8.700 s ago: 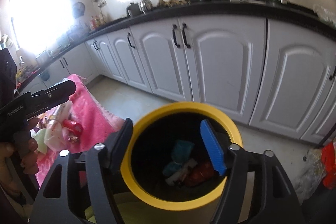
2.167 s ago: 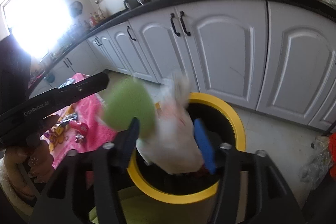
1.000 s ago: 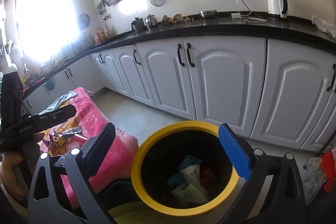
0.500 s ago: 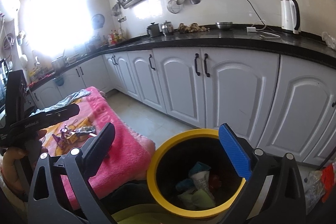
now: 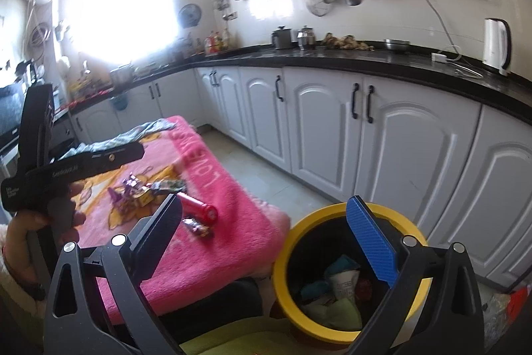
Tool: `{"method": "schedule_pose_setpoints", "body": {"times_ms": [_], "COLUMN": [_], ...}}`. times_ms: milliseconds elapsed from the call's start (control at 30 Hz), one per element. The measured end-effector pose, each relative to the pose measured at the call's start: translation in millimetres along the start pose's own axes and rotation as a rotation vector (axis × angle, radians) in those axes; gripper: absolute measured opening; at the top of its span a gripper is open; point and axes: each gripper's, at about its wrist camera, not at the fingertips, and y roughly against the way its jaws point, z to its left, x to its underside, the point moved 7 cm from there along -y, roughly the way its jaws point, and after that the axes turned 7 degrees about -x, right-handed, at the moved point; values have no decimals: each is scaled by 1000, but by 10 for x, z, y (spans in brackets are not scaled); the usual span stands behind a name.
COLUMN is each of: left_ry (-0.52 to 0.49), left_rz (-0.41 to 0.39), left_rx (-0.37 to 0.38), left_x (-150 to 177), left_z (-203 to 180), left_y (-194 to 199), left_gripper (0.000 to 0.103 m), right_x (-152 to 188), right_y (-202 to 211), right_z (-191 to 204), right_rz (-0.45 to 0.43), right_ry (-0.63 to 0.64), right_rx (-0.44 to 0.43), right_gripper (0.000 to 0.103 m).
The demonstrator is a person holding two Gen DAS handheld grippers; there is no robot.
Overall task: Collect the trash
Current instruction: 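Move both tools back over the blanket toward the remaining candy items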
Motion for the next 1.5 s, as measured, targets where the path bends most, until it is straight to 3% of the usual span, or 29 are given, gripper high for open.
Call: {"method": "schedule_pose_setpoints", "body": {"times_ms": [567, 833, 1100, 1433, 1500], "left_ry": [83, 121, 163, 205, 200], "left_rz": [-15, -10, 43, 52, 47], "left_rx": [-107, -174, -225, -189, -175], "left_x": [50, 112, 332, 483, 474], "left_z": [774, 1216, 1614, 1886, 1879], "left_y": [173, 212, 56, -192, -219], "left_gripper": [92, 92, 92, 91, 83], "right_x": [224, 345, 474, 635, 649], "right_y": [-532, -883, -1259, -1634, -1678], "right_z": [771, 961, 997, 897, 882], "right_rz": [136, 200, 262, 325, 330], "right_ry": [121, 161, 174, 159, 152], "right_rx": [-136, -156, -157, -145, -147], "right_gripper": [96, 96, 96, 96, 96]}}
